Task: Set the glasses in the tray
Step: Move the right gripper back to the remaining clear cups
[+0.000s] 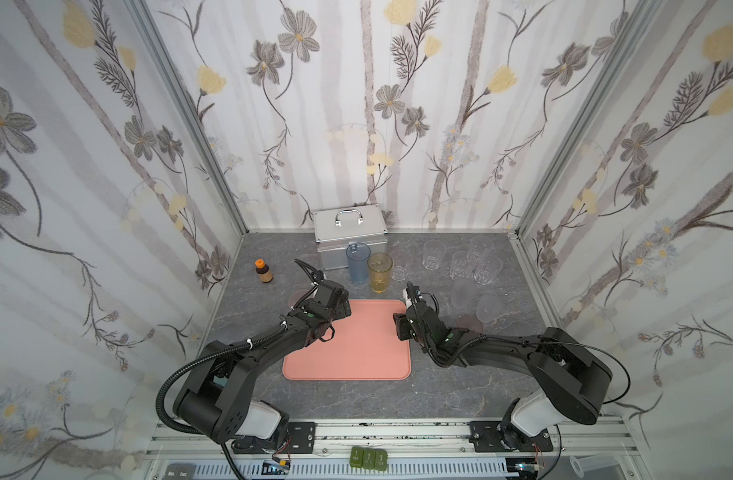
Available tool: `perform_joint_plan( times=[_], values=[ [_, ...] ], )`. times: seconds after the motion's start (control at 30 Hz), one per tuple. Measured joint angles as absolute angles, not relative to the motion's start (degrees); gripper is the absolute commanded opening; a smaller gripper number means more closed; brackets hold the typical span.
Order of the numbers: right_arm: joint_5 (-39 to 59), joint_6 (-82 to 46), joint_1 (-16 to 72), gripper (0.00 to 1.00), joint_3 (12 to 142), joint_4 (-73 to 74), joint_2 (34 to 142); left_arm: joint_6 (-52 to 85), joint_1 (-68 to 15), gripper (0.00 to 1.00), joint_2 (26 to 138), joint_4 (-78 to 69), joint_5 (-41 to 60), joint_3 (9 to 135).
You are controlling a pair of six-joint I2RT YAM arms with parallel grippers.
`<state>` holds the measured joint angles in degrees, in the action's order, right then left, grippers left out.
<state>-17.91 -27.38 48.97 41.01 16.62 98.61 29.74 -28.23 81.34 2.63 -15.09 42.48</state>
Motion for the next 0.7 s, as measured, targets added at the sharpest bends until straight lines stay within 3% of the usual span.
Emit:
perform_joint_plan(
  times=[0.23, 0.7],
  values=[
    [-18.7, -28.2, 46.9, 0.5, 46.5, 11.6, 98.1, 28.4, -28.3, 0.88, 78.3, 2.6, -13.1, 44.5],
    [-13.4, -36.9, 29.6, 0.51, 55.8, 2.4, 97.9, 27.2, -33.1, 0.9, 78.3, 1.2, -11.6, 45.6]
  ],
)
